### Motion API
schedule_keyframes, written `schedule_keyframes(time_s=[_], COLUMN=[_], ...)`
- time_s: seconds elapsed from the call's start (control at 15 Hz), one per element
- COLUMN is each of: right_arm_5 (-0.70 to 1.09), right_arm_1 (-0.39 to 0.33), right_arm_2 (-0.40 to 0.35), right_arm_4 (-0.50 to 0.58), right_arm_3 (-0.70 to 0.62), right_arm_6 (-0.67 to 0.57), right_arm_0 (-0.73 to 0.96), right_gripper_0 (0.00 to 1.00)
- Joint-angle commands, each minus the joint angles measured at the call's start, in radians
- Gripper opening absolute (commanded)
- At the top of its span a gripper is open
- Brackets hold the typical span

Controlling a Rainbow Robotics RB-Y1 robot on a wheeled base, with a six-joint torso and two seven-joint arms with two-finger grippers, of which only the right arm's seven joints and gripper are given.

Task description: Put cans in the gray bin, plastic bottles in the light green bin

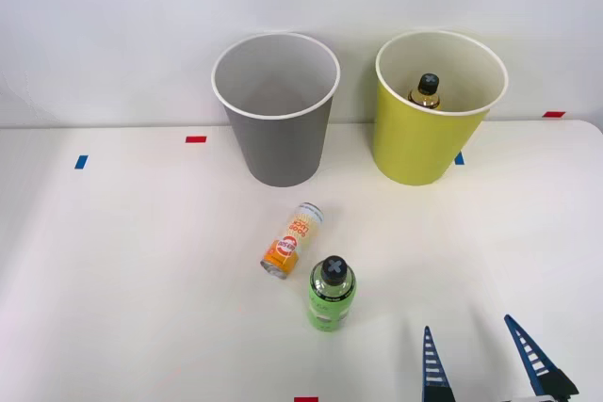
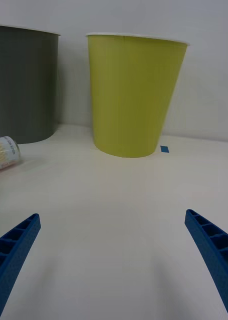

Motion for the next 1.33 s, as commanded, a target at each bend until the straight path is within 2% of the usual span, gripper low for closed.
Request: schedule_keyframes(time_s=[0.07,1.33], right_arm_5=[0.0,0.0], right_arm_1=[0.0,0.0], right_arm_2=[0.0,0.0], right_arm_4=[0.0,0.0], right_arm_3=[0.0,0.0], right_arm_6=[0.0,0.0], right_arm_0=[0.0,0.0], right_gripper_0=[1.0,1.0])
